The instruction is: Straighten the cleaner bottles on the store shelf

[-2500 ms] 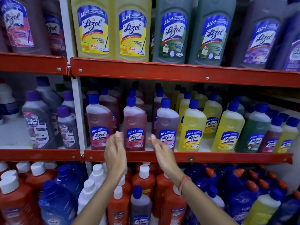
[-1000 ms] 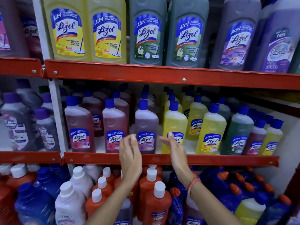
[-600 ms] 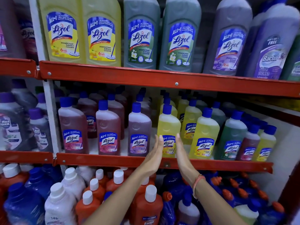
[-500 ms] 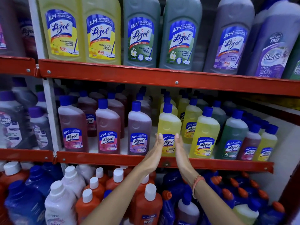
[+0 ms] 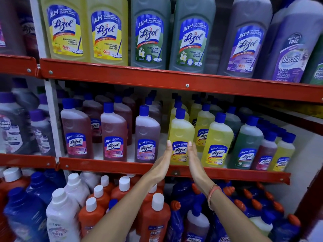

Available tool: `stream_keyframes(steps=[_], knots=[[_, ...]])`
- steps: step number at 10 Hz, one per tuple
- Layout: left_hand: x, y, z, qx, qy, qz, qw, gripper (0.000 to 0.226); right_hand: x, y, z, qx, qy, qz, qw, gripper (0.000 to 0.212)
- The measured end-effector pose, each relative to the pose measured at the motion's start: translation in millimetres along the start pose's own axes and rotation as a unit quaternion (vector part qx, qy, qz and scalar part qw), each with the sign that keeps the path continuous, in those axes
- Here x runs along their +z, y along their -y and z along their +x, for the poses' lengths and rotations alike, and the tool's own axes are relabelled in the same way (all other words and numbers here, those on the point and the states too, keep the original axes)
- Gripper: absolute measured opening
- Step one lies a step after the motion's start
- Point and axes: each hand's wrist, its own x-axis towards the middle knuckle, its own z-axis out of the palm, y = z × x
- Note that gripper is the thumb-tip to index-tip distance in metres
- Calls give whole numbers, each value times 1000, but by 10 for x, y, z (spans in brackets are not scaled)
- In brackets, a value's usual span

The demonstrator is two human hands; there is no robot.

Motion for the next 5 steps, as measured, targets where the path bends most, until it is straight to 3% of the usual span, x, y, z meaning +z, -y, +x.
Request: stream_keyframes(steps=[3, 5], knots=[[48, -27, -38, -11, -12, 29, 999, 79, -3, -9, -3, 1, 16, -25, 1000, 83], [17, -12, -67, -9, -13, 49, 999, 77, 10, 51, -72, 9, -9, -16, 1000, 70]])
